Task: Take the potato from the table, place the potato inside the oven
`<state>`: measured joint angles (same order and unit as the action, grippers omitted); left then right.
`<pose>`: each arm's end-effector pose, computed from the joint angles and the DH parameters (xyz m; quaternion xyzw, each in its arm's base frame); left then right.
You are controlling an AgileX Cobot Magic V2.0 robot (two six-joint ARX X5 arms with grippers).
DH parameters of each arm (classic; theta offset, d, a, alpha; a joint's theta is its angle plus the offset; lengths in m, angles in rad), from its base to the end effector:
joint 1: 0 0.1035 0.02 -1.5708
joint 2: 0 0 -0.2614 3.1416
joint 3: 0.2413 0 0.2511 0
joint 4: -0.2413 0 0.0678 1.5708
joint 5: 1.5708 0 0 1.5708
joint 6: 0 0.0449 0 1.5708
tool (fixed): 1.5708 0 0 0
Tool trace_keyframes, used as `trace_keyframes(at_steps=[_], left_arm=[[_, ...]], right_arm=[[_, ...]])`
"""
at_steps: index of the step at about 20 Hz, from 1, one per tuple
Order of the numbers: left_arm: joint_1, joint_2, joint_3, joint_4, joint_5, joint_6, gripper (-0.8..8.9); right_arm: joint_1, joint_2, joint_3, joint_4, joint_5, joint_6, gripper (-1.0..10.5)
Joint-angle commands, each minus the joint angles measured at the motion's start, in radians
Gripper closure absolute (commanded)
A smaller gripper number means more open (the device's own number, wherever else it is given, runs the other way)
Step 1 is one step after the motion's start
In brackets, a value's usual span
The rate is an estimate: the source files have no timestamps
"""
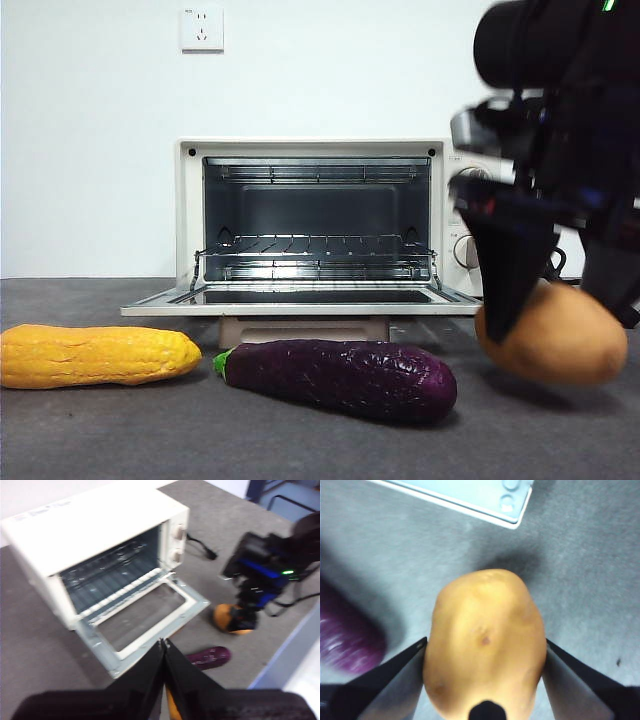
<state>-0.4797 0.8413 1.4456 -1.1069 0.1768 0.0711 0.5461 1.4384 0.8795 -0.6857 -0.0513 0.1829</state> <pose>0.0944 -0.0580 0.4323 0.0701 0.2346 -0.3208 0.9150 0.2211 0.1371 0.1775 -0.0712 0.5846 0.1865 0.7864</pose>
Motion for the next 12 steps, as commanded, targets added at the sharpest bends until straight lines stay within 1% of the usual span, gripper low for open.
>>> trace_keyframes(at_steps=[1, 3, 5, 6, 9, 12], left_arm=[[0.003, 0.0, -0.005, -0.014, -0.05, 0.036, 8.21], [0.003, 0.006, -0.007, -0.023, -0.048, 0.039, 8.21], [0.003, 0.006, -0.007, -0.034, -0.047, 0.043, 8.21], [0.003, 0.006, -0.007, -0.04, -0.046, 0.043, 8.21], [0.003, 0.006, -0.007, -0.061, -0.044, 0.042, 8.21], [0.003, 0.006, -0.007, -0.097, -0.042, 0.042, 8.21]], right_arm=[[0.023, -0.092, -0.007, 0.016, -0.002, 0.012, 9.6], [0.04, -0.158, -0.007, 0.085, -0.003, 0.034, 9.6], [0.046, -0.173, -0.006, 0.2, -0.008, 0.062, 9.6], [0.045, -0.167, -0.006, 0.259, -0.025, 0.076, 9.6], [0.044, -0.088, -0.003, 0.486, -0.027, 0.135, 9.6], [0.037, 0.034, 0.035, 0.623, -0.025, 0.18, 9.6]])
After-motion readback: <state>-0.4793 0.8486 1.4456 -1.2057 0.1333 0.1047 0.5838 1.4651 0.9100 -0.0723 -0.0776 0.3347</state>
